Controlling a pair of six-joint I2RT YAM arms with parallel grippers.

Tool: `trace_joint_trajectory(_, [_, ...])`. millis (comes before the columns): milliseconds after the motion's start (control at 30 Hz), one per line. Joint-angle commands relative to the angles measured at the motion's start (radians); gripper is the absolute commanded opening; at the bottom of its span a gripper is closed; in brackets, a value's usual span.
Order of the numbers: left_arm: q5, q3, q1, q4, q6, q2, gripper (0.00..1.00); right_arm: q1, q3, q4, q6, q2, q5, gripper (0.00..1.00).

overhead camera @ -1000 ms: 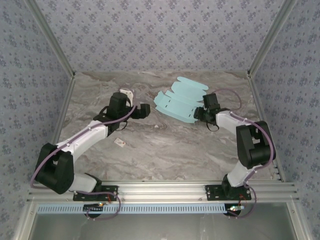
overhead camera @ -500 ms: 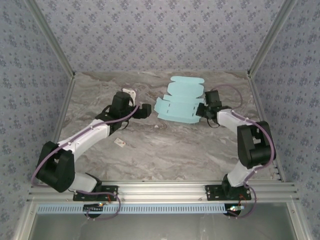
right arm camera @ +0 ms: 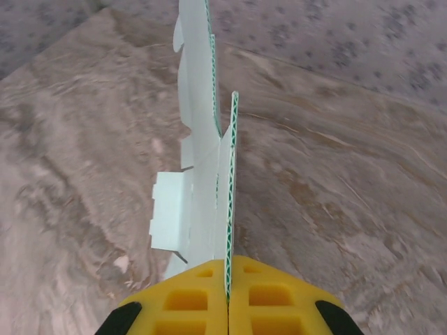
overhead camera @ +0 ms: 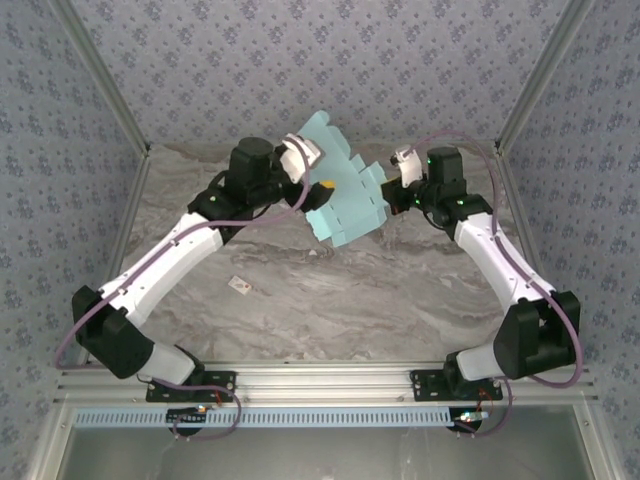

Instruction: Fold the paper box

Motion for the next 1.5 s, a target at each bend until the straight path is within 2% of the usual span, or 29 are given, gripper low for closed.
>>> trace_joint_trajectory(0, [0.088, 0.079, -0.006, -0.236, 0.362, 0.013, 0.84, 0.017, 0.076, -0.138, -0.175, -0.011, -0.152, 0.00])
trace_joint_trajectory(167, [0.128, 0.227, -0.007, -0.431, 0.561, 0.053, 0.84, 0.040, 0.122, -0.206, -0.251, -0.031, -0.227, 0.00])
trace_joint_trajectory(333, [0.126, 0.411, -0.017, -0.612, 0.644, 0.141, 0.83, 0.071, 0.196, -0.300, -0.304, -0.038, -0.263, 0.00])
trace_joint_trajectory(500, [0.105, 0.570, -0.028, -0.767, 0.699, 0.220, 0.79, 0.091, 0.233, -0.362, -0.340, -0.058, -0.242, 0.00])
trace_joint_trajectory(600, [0.090, 0.652, -0.036, -0.849, 0.729, 0.263, 0.73, 0.111, 0.240, -0.376, -0.365, -0.071, -0.199, 0.00])
trace_joint_trajectory(767, [0.045, 0.770, -0.036, -0.945, 0.751, 0.339, 0.71, 0.144, 0.245, -0.401, -0.401, -0.083, -0.137, 0.00])
trace_joint_trajectory(833, [0.039, 0.812, -0.037, -0.984, 0.761, 0.366, 0.67, 0.156, 0.245, -0.409, -0.410, -0.087, -0.119, 0.00])
trace_joint_trajectory(900, [0.032, 0.848, -0.036, -1.021, 0.769, 0.396, 0.60, 0.163, 0.240, -0.407, -0.415, -0.094, -0.104, 0.00])
trace_joint_trajectory(1233, [0.046, 0.855, -0.026, -1.037, 0.763, 0.440, 0.45, 0.190, 0.227, -0.398, -0.439, -0.118, -0.050, 0.00])
trace_joint_trajectory(1467, [0.051, 0.855, -0.021, -1.019, 0.748, 0.452, 0.26, 0.198, 0.224, -0.395, -0.447, -0.126, -0.022, 0.00])
